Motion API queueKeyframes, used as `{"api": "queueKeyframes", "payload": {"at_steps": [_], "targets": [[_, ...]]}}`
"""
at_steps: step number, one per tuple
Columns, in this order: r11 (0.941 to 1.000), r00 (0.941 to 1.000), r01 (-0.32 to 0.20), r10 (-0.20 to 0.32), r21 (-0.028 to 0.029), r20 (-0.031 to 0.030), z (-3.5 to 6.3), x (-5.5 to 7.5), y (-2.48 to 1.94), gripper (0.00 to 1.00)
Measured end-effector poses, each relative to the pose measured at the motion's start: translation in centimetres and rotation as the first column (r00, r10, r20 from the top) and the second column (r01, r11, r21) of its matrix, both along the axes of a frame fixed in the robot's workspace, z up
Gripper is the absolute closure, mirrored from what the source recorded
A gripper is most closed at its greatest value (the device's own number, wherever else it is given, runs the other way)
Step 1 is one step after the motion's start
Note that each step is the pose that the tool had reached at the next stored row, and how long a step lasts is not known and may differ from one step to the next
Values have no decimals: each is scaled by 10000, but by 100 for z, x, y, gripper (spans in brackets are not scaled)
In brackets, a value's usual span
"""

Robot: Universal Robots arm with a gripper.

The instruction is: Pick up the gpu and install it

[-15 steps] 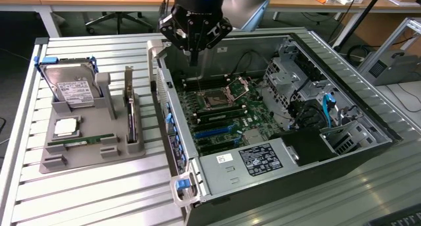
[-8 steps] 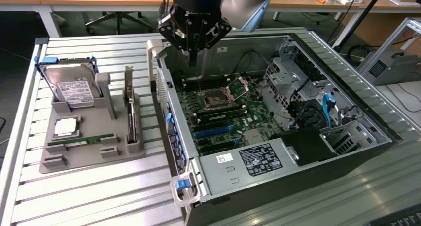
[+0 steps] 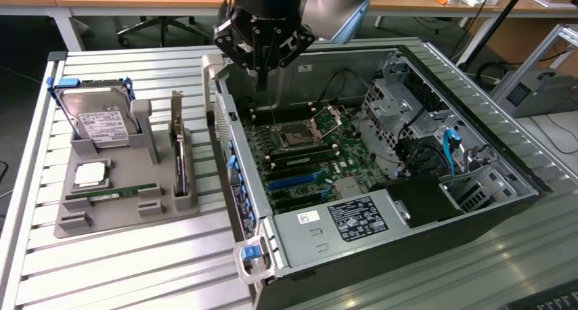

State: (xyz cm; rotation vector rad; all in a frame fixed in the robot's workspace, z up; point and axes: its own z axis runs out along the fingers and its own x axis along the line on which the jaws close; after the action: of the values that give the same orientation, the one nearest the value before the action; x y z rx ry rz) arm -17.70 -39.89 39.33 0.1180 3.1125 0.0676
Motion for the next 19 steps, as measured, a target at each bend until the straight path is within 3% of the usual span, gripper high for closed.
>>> {"api": "queueKeyframes", "payload": {"at_steps": [19], "targets": [[10000, 10000, 0, 0, 0, 0, 0, -55, 0, 89]]}}
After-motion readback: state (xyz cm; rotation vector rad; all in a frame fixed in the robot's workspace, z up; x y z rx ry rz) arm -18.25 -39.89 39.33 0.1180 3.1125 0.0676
